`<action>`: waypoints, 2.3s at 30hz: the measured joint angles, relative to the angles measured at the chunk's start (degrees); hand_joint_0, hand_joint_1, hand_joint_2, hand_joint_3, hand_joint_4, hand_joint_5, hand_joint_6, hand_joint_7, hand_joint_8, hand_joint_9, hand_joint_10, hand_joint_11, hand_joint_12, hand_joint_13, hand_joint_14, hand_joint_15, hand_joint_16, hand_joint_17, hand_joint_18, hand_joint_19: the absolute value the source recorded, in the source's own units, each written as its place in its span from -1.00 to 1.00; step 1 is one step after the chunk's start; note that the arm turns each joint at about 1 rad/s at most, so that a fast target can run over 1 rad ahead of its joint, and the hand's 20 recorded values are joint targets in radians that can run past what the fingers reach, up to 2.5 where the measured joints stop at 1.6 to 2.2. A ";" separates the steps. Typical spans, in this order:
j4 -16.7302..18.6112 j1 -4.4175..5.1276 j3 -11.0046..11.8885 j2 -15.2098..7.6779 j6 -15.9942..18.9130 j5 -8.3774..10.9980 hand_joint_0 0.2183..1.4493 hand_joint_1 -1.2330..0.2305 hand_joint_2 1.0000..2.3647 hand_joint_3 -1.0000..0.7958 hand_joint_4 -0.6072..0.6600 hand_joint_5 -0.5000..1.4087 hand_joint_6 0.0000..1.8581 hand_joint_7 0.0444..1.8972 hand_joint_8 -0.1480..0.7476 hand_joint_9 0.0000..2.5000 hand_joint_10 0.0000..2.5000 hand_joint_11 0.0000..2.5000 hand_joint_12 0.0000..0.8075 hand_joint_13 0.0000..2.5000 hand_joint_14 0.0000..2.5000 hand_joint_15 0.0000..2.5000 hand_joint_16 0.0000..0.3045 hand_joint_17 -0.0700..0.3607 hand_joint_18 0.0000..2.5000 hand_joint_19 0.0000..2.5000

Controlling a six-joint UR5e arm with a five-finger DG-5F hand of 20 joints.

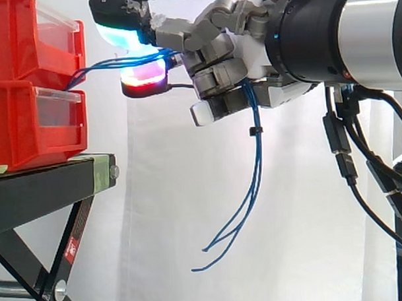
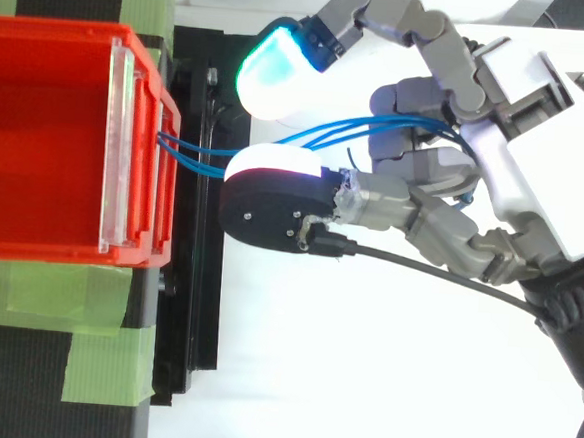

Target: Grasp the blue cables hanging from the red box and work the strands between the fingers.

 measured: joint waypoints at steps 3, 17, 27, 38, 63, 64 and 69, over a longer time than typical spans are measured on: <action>0.09 0.02 0.00 0.00 -0.08 -0.11 0.00 -0.35 -0.99 -0.87 0.27 -0.55 -0.44 0.26 0.31 -0.16 1.00 1.00 0.20 0.18 1.00 0.27 -0.63 -0.09 0.43 -0.33; -2.74 0.74 0.00 0.00 1.84 -2.92 0.04 -0.36 -0.99 -0.80 0.27 -0.57 -0.38 0.25 0.31 -0.16 1.00 1.00 0.20 0.18 1.00 0.27 -0.63 -0.09 0.43 -0.33; -10.00 1.28 -0.01 -0.72 7.94 -10.99 0.06 -0.34 -0.99 -0.79 0.28 -0.58 -0.30 0.22 0.31 -0.16 1.00 1.00 0.20 0.18 1.00 0.27 -0.63 -0.09 0.43 -0.33; -9.10 1.45 -0.01 -1.52 12.03 -11.18 0.06 -0.33 -0.99 -0.78 0.30 -0.57 -0.25 0.19 0.31 -0.16 1.00 1.00 0.20 0.18 1.00 0.27 -0.63 -0.09 0.43 -0.33; -20.25 0.27 0.00 -2.46 17.78 -10.61 0.03 -0.26 -0.99 -0.77 0.33 -0.45 -0.37 0.28 0.31 -0.16 1.00 1.00 0.20 0.18 1.00 0.27 -0.63 -0.09 0.43 -0.33; -20.21 0.27 0.00 -2.46 17.82 -10.61 0.02 -0.25 -0.99 -0.77 0.33 -0.45 -0.38 0.28 0.31 -0.16 1.00 1.00 0.20 0.18 1.00 0.27 -0.63 -0.09 0.43 -0.33; -18.83 0.27 0.00 -2.45 17.46 -10.66 -0.02 -0.24 -0.99 -0.82 0.32 -0.45 -0.39 0.28 0.31 -0.16 1.00 1.00 0.20 0.18 1.00 0.27 -0.63 -0.09 0.43 -0.33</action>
